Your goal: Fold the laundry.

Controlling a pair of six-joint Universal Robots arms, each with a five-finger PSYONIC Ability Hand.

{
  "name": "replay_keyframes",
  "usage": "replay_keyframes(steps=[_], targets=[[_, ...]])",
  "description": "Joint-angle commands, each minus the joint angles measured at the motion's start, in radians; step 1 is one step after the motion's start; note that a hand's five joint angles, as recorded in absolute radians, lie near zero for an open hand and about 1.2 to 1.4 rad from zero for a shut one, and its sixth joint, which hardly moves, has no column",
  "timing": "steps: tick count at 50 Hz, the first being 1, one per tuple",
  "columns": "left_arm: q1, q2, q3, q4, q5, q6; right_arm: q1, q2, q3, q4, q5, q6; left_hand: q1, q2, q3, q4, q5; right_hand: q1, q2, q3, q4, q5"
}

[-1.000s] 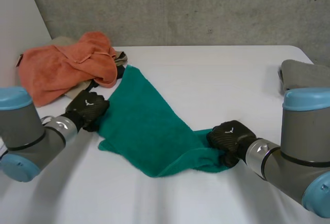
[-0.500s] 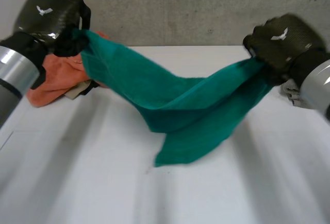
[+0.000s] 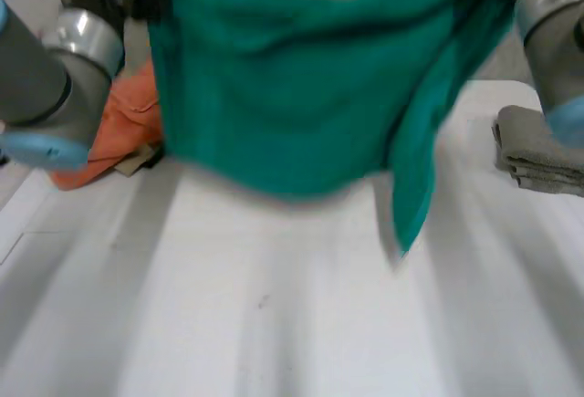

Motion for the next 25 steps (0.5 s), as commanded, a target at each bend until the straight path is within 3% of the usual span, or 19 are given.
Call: replay_keyframes(steps=[1, 10, 18, 23, 25], targets=[[-0.009, 0.069, 0.014, 0.264, -0.052, -0.159, -0.002, -0.093, 0.103, -0.251, -0.022, 0.034, 0.247, 0.197, 0.206, 0.196, 0.246, 0.280, 0.224, 0.206, 0.199, 0.219], [0.025, 0.078, -0.133, 0.062, -0.053, -0.164, -0.007, -0.133, 0.310, -0.125, -0.058, 0.034, 0.247, 0.197, 0.206, 0.196, 0.246, 0.280, 0.224, 0.206, 0.199, 0.219], [0.039, 0.066, -0.383, -0.089, -0.050, -0.152, 0.004, -0.124, 0.620, 0.083, -0.087, 0.023, 0.247, 0.197, 0.206, 0.196, 0.246, 0.280, 0.224, 0.206, 0.199, 0.219], [0.042, -0.027, -0.464, -0.101, -0.053, -0.043, 0.009, -0.022, 0.742, 0.083, -0.125, 0.019, 0.247, 0.197, 0.206, 0.196, 0.246, 0.280, 0.224, 0.206, 0.199, 0.219], [0.042, -0.073, -0.466, -0.113, -0.058, 0.049, 0.009, 0.017, 0.752, 0.071, -0.128, 0.019, 0.247, 0.197, 0.206, 0.196, 0.246, 0.280, 0.224, 0.206, 0.199, 0.219]])
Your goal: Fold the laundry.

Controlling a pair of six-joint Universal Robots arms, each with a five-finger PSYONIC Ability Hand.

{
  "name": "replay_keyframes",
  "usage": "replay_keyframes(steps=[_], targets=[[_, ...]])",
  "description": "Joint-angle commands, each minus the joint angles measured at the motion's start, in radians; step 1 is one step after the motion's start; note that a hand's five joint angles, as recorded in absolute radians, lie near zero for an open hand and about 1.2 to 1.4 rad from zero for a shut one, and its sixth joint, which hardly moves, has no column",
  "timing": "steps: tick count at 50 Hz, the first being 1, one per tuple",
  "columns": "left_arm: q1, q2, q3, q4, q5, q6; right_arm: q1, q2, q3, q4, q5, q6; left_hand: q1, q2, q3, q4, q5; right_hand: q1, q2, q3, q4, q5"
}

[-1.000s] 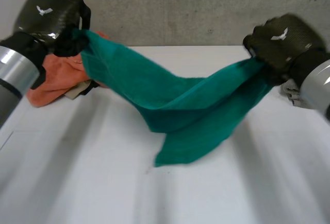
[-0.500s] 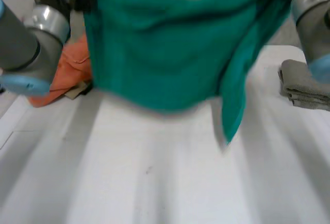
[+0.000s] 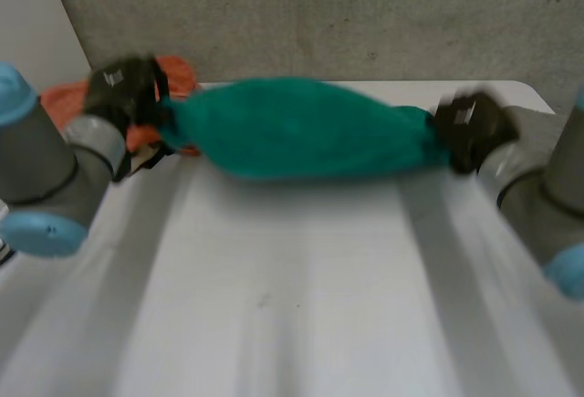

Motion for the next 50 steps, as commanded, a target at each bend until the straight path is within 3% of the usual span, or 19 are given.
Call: replay_keyframes(steps=[1, 5, 8, 10, 17, 23, 30, 33, 38, 50], targets=[[0.001, -0.129, -0.072, -0.028, -0.008, 0.210, 0.006, 0.138, 0.136, -0.012, -0.034, -0.002, 0.247, 0.197, 0.205, 0.196, 0.246, 0.280, 0.224, 0.204, 0.196, 0.219], [0.001, -0.153, -0.057, -0.034, -0.003, 0.342, 0.006, 0.141, 0.139, -0.036, -0.033, 0.010, 0.247, 0.197, 0.205, 0.196, 0.246, 0.280, 0.224, 0.204, 0.196, 0.219], [-0.006, -0.179, -0.014, -0.026, 0.000, 0.389, 0.009, 0.139, 0.139, -0.057, -0.031, 0.014, -0.417, -0.467, -0.459, -0.468, -0.418, 0.280, 0.224, 0.204, 0.196, 0.219], [-0.015, -0.202, 0.023, -0.021, -0.005, 0.396, 0.013, 0.139, 0.141, -0.078, -0.029, 0.015, -0.548, -0.598, -0.590, -0.599, -0.549, 0.280, 0.224, 0.204, 0.196, 0.219], [-0.035, -0.158, -0.038, -0.031, -0.010, 0.403, 0.033, 0.138, 0.163, -0.103, -0.029, 0.032, -0.530, -0.580, -0.573, -0.582, -0.531, 0.280, 0.224, 0.204, 0.196, 0.219], [-0.022, 0.052, -0.274, -0.018, 0.004, 0.408, 0.036, 0.138, 0.171, -0.112, -0.029, 0.043, -0.384, -0.434, -0.426, -0.435, -0.385, 0.280, 0.224, 0.204, 0.196, 0.219], [-0.019, 0.161, -0.451, -0.011, 0.076, 0.411, 0.046, 0.138, 0.173, -0.114, -0.029, 0.043, -0.058, -0.108, -0.101, -0.109, -0.059, 0.280, 0.224, 0.204, 0.196, 0.219], [-0.019, 0.160, -0.473, -0.011, 0.101, 0.411, 0.046, 0.138, 0.173, -0.114, -0.029, 0.043, -0.060, -0.110, -0.103, -0.112, -0.061, 0.280, 0.224, 0.204, 0.196, 0.219], [-0.016, 0.083, -0.436, 0.011, 0.116, 0.412, 0.046, 0.138, 0.174, -0.112, -0.029, 0.043, -0.383, -0.433, -0.425, -0.434, -0.384, 0.280, 0.224, 0.204, 0.196, 0.219], [-0.004, -0.155, -0.223, 0.012, 0.101, 0.540, 0.043, 0.138, 0.187, -0.115, -0.029, 0.044, -0.410, -0.460, -0.453, -0.461, -0.411, 0.280, 0.224, 0.204, 0.196, 0.219]])
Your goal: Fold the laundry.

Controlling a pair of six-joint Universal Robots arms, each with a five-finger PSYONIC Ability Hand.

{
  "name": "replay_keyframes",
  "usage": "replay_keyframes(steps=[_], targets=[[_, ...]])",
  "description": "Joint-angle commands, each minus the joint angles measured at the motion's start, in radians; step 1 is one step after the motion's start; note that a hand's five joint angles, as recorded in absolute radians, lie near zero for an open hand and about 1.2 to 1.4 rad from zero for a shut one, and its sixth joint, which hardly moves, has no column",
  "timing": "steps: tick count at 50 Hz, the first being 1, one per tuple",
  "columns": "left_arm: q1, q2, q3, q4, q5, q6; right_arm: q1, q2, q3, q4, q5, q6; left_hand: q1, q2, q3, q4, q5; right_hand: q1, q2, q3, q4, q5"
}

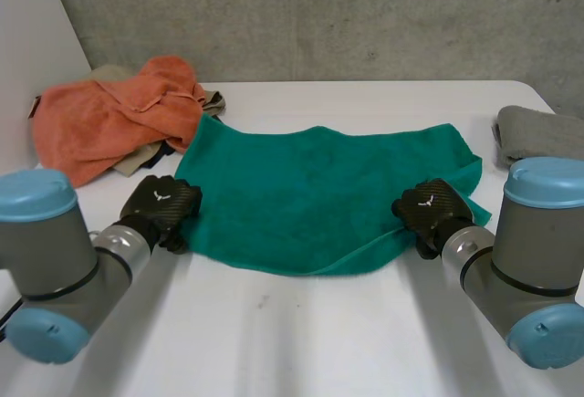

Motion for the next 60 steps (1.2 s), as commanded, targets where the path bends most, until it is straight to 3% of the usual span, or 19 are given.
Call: replay_keyframes(steps=[1, 6, 9, 10, 15, 17, 19, 24, 34, 39, 43, 47, 53, 60], targets=[[0.003, -0.121, 0.119, -0.013, -0.011, 0.095, -0.004, 0.002, 0.007, -0.002, 0.000, 0.000, 0.039, 0.036, 0.035, 0.045, 0.046, 0.280, 0.223, 0.203, 0.196, 0.219], [0.002, -0.139, 0.162, -0.013, -0.028, 0.112, -0.007, 0.000, 0.007, -0.002, -0.001, 0.000, 0.062, 0.060, 0.058, 0.068, 0.070, 0.280, 0.223, 0.203, 0.196, 0.219], [0.002, -0.154, 0.188, -0.013, -0.042, 0.110, -0.009, 0.000, 0.005, -0.002, -0.001, 0.000, 0.458, 0.455, 0.453, 0.464, 0.465, 0.280, 0.223, 0.203, 0.196, 0.219], [0.000, -0.156, 0.194, -0.013, -0.046, 0.107, -0.009, 0.000, 0.005, 0.000, 0.000, -0.001, 0.706, 0.703, 0.701, 0.712, 0.713, 0.280, 0.223, 0.203, 0.196, 0.219], [-0.010, -0.119, 0.173, -0.019, -0.069, 0.101, -0.003, -0.009, 0.004, 0.012, 0.003, -0.003, 0.708, 0.705, 0.703, 0.714, 0.715, 0.280, 0.223, 0.203, 0.196, 0.219], [-0.010, -0.051, 0.144, -0.025, -0.066, 0.096, 0.000, -0.028, 0.008, 0.033, -0.003, -0.015, 0.708, 0.705, 0.703, 0.714, 0.715, -0.259, -0.316, -0.337, -0.343, -0.320], [-0.009, -0.007, 0.118, -0.025, -0.055, 0.095, -0.001, -0.046, 0.010, 0.073, -0.002, -0.018, 0.708, 0.705, 0.703, 0.714, 0.715, -0.939, -0.996, -1.017, -1.024, -1.000], [-0.001, 0.053, 0.076, -0.024, -0.054, 0.096, -0.020, -0.136, -0.054, 0.255, -0.015, 0.000, 0.708, 0.705, 0.703, 0.714, 0.715, -0.941, -0.998, -1.019, -1.026, -1.002], [0.003, 0.079, 0.040, -0.027, -0.057, 0.096, -0.144, -0.164, -0.240, 0.394, -0.049, 0.025, 0.708, 0.705, 0.703, 0.714, 0.715, -0.941, -0.998, -1.019, -1.026, -1.002], [0.005, 0.106, 0.023, -0.027, -0.055, 0.095, -0.178, -0.037, -0.363, 0.515, -0.104, -0.055, 0.708, 0.705, 0.703, 0.714, 0.715, -0.941, -0.998, -1.019, -1.026, -1.002], [0.002, 0.117, 0.016, -0.027, -0.055, 0.088, -0.204, 0.021, -0.395, 0.556, -0.100, -0.072, 0.708, 0.705, 0.703, 0.714, 0.715, -0.791, -0.848, -0.868, -0.875, -0.852], [0.003, 0.117, 0.018, -0.027, -0.055, 0.088, -0.250, 0.020, -0.368, 0.532, -0.104, -0.052, 0.708, 0.705, 0.703, 0.714, 0.715, -0.597, -0.654, -0.675, -0.681, -0.658], [0.005, 0.117, 0.021, -0.027, -0.055, 0.087, -0.279, 0.021, -0.237, 0.423, -0.127, 0.068, 0.708, 0.705, 0.703, 0.714, 0.715, -0.558, -0.615, -0.636, -0.643, -0.619], [0.003, 0.119, 0.035, -0.027, -0.055, 0.087, -0.305, 0.020, -0.032, 0.236, -0.228, 0.172, 0.708, 0.705, 0.703, 0.714, 0.715, -0.564, -0.621, -0.642, -0.648, -0.625]])
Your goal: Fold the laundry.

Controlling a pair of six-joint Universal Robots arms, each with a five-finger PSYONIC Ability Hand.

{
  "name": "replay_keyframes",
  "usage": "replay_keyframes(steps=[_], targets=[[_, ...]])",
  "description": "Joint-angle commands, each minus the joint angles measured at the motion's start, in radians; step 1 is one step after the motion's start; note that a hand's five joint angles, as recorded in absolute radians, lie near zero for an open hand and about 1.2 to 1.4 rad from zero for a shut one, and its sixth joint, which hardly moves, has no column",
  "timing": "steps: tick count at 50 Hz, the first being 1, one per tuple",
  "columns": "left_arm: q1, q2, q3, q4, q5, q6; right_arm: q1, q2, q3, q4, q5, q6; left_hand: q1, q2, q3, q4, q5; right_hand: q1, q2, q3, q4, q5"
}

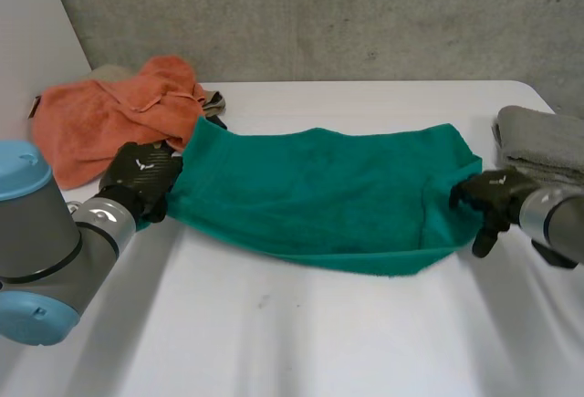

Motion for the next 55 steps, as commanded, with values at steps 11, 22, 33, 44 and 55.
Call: replay_keyframes(steps=[11, 22, 33, 44, 55], targets=[[0.001, -0.001, 0.036, 0.000, 0.000, -0.051, -0.008, 0.001, 0.242, -0.318, -0.073, 0.117, 0.232, 0.201, 0.208, 0.196, 0.249, 0.092, 0.096, 0.092, 0.087, 0.079], [0.001, 0.002, 0.044, -0.002, -0.002, -0.066, 0.026, 0.044, 0.160, -0.357, -0.068, 0.136, 0.232, 0.201, 0.208, 0.196, 0.249, 0.239, 0.243, 0.239, 0.234, 0.226], [0.006, 0.007, 0.045, 0.000, -0.002, -0.066, 0.040, 0.127, 0.062, -0.357, -0.058, 0.130, 0.232, 0.201, 0.208, 0.196, 0.249, 0.271, 0.275, 0.271, 0.266, 0.258], [0.035, 0.033, 0.056, -0.029, -0.002, -0.101, 0.031, 0.143, -0.005, -0.351, 0.022, 0.111, 0.232, 0.201, 0.208, 0.196, 0.249, 0.931, 0.935, 0.931, 0.925, 0.918], [0.039, 0.172, 0.003, -0.299, 0.050, -0.115, 0.023, -0.193, 0.122, -0.308, 0.031, -0.031, 0.232, 0.201, 0.208, 0.196, 0.249, 0.931, 0.935, 0.931, 0.925, 0.918]])
